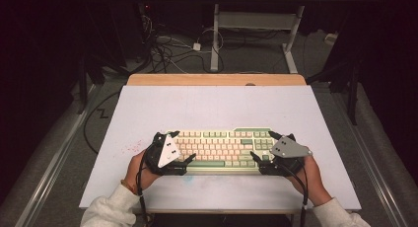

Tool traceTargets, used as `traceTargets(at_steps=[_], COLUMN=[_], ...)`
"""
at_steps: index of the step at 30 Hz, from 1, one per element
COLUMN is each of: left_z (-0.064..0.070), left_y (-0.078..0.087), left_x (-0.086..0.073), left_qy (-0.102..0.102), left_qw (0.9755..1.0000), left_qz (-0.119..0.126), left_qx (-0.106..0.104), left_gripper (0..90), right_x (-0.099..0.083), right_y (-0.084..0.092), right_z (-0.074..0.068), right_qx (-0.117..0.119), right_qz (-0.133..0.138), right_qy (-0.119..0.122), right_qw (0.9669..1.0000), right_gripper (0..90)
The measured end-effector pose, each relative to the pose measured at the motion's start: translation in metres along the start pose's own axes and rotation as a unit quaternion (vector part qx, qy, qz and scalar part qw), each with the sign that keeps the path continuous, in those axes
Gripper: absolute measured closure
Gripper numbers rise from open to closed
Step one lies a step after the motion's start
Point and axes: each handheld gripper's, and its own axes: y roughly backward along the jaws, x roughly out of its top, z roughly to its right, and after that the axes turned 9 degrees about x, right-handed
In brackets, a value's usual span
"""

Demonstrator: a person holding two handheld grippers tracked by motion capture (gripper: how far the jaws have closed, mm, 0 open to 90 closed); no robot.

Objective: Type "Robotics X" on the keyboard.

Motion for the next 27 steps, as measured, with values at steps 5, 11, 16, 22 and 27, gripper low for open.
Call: traceTargets(at_steps=[5,11,16,22,27], left_z=[0.000,0.001,0.001,0.003,0.004], left_y=[0.003,0.006,0.011,0.015,0.017], left_x=[0.000,-0.001,-0.003,-0.005,-0.007], left_qy=[-0.001,-0.001,-0.004,-0.010,-0.012], left_qw=[1.0000,1.0000,0.9999,0.9998,0.9997], left_qz=[0.001,0.005,0.011,0.015,0.017], left_qx=[0.002,0.005,0.008,0.011,0.012], left_gripper=[15.9,15.9,15.9,15.9,15.9], right_x=[0.000,-0.001,-0.002,-0.002,-0.003], right_y=[0.004,0.006,0.009,0.012,0.014], right_z=[-0.001,-0.002,-0.002,-0.004,-0.006], right_qx=[-0.001,-0.004,-0.006,-0.008,-0.009], right_qz=[0.000,-0.001,0.000,0.000,-0.001], right_qy=[0.003,0.005,0.008,0.017,0.020], right_qw=[1.0000,1.0000,1.0000,0.9998,0.9998], right_gripper=[16.9,16.9,16.9,17.8,17.6])
